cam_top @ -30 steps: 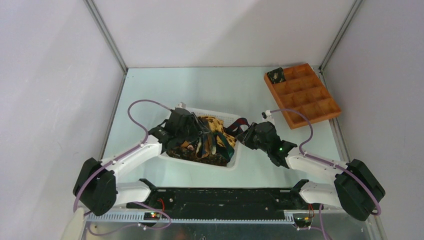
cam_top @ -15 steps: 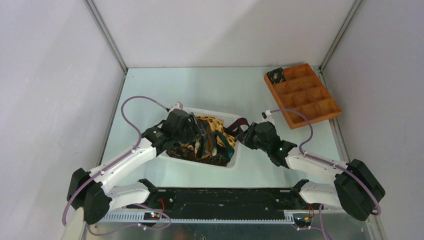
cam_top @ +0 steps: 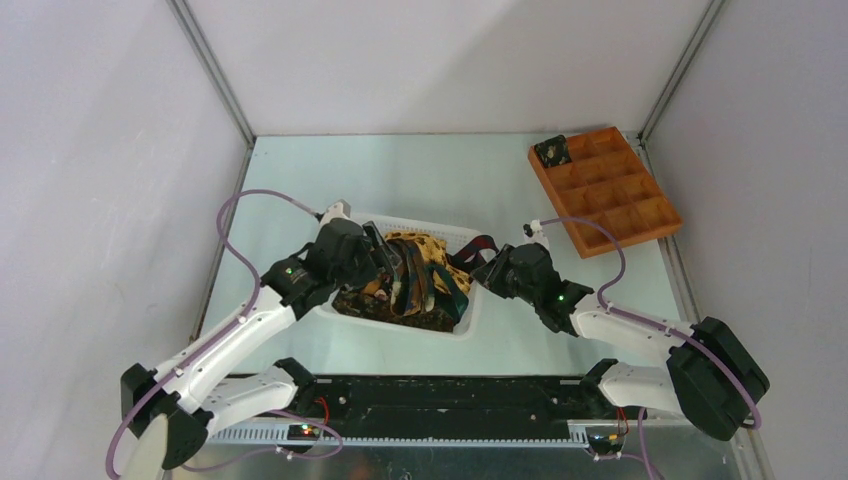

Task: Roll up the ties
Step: Place the tie in the bin, then pick up the tie from the bin.

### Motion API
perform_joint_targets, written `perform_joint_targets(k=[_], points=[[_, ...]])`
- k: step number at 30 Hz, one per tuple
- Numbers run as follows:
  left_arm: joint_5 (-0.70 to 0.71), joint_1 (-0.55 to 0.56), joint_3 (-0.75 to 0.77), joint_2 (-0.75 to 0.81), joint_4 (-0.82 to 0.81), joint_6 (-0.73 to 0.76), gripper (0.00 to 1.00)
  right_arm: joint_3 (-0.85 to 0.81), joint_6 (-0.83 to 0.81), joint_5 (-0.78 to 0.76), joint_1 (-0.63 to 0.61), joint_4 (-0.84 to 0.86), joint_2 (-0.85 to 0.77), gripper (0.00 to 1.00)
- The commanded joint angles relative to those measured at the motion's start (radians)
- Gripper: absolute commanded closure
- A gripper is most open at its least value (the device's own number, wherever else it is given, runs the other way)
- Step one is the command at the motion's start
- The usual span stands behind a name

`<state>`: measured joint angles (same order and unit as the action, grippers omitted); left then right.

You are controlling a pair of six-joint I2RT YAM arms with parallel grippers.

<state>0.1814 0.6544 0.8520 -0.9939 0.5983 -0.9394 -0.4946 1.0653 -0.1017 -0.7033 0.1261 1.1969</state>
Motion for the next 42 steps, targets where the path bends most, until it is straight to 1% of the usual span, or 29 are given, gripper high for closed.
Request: perform_joint_targets(k=[1, 4, 9, 15, 19, 23, 32, 42], points=[[0.008, 0.005, 0.01, -0.003, -0.027, 0.023, 0.27, 0.014, -0.038, -0.048, 0.002, -0.071, 0.027, 0.86], [-0.013, 0.005, -0.015, -0.021, -0.063, 0.014, 0.32, 0.014, -0.038, -0.049, 0.002, -0.075, 0.024, 0.86], [-0.023, 0.005, -0.039, -0.052, -0.117, 0.001, 0.35, 0.014, -0.037, -0.053, 0.001, -0.082, 0.019, 0.86], [-0.033, 0.004, -0.022, -0.032, -0.111, 0.005, 0.39, 0.014, -0.039, -0.056, 0.001, -0.087, 0.014, 0.86], [-0.001, 0.005, 0.009, 0.01, -0.063, 0.012, 0.38, 0.014, -0.038, -0.058, 0.001, -0.085, 0.019, 0.86], [-0.032, 0.015, 0.016, 0.026, -0.077, -0.006, 0.36, 0.014, -0.036, -0.052, 0.001, -0.075, 0.03, 0.86], [-0.073, 0.087, -0.015, -0.058, -0.158, -0.051, 0.35, 0.014, -0.037, -0.05, 0.001, -0.073, 0.027, 0.86], [-0.094, 0.089, -0.03, -0.134, -0.222, -0.041, 0.36, 0.014, -0.039, -0.05, 0.002, -0.08, 0.027, 0.86]])
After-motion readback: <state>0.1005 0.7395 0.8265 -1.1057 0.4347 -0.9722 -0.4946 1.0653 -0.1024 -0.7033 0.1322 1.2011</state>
